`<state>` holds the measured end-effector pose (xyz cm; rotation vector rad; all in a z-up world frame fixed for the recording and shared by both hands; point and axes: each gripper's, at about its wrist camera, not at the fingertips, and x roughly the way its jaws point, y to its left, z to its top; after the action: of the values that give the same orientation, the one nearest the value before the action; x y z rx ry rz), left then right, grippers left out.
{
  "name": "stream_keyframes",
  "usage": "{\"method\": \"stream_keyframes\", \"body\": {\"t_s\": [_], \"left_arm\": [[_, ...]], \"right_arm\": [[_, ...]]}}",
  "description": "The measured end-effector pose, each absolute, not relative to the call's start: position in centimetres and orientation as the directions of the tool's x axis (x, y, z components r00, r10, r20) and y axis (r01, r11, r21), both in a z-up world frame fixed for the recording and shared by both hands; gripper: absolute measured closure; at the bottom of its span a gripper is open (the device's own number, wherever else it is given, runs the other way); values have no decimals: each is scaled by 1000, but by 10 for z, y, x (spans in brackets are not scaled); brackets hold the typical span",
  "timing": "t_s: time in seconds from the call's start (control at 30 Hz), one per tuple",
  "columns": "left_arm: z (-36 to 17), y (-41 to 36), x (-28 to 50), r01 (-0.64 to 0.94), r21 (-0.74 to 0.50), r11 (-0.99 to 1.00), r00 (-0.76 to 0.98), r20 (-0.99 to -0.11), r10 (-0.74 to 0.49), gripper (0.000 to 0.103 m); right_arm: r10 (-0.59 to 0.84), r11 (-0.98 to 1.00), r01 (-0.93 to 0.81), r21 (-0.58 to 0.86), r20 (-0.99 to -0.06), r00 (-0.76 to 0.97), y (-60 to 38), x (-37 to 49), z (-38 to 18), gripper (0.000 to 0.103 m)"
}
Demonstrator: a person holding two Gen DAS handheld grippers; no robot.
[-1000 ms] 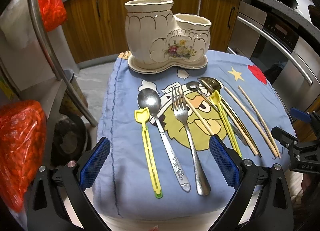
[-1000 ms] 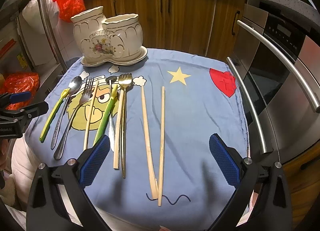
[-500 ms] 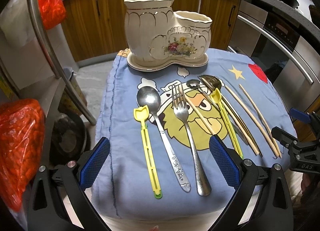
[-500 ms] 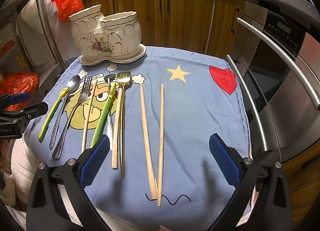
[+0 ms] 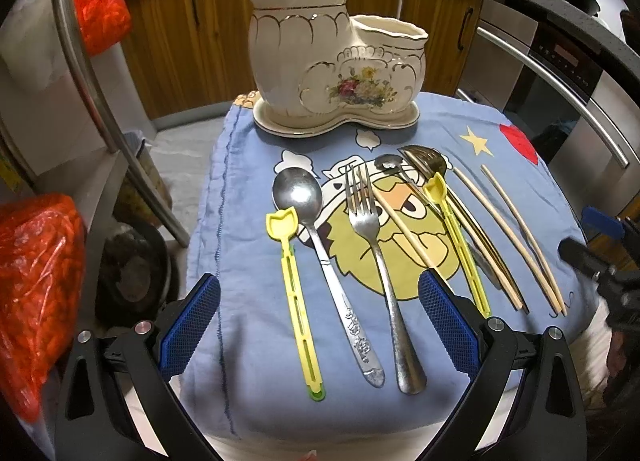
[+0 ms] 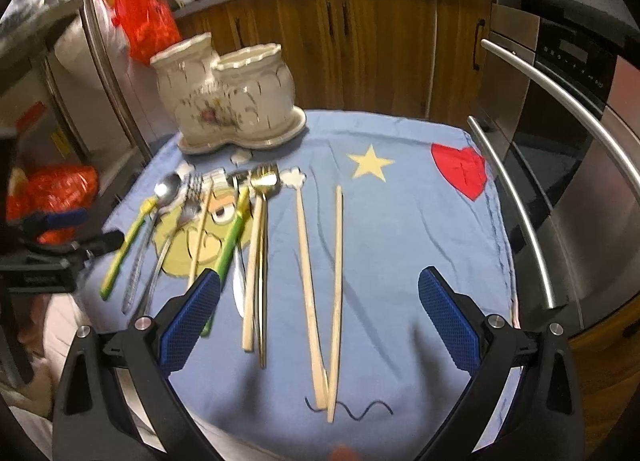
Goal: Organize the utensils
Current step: 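Grasp the yellow plastic utensil with the left tool while the right tool grasps a wooden chopstick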
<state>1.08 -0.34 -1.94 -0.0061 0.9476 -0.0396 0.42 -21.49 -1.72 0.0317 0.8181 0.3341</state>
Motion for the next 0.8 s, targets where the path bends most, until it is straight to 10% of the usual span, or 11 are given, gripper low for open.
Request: {"method": "stream_keyframes", "body": {"t_s": [0.27,0.4,0.63,0.8], "left_arm": [[-18,25,18,-15,-75,997,595,-802,-52,7],[-25,36,20,-10,-74,997,578,-814,-54,8],[-36,41,22,24,-89,996,537,-839,-88,43],[-40,34,33,55,-108,993,521,-845,-121,60]], "right_arm": [[240,962,-254,97,-741,628,-225,34,-28,6],[221,966,-240,91,-769,600,-227,47,-36,29],[244,954,-284,98,-806,539,-216,58,-47,67],[251,945,-314,91,-818,518,-209,65,-49,76]]}}
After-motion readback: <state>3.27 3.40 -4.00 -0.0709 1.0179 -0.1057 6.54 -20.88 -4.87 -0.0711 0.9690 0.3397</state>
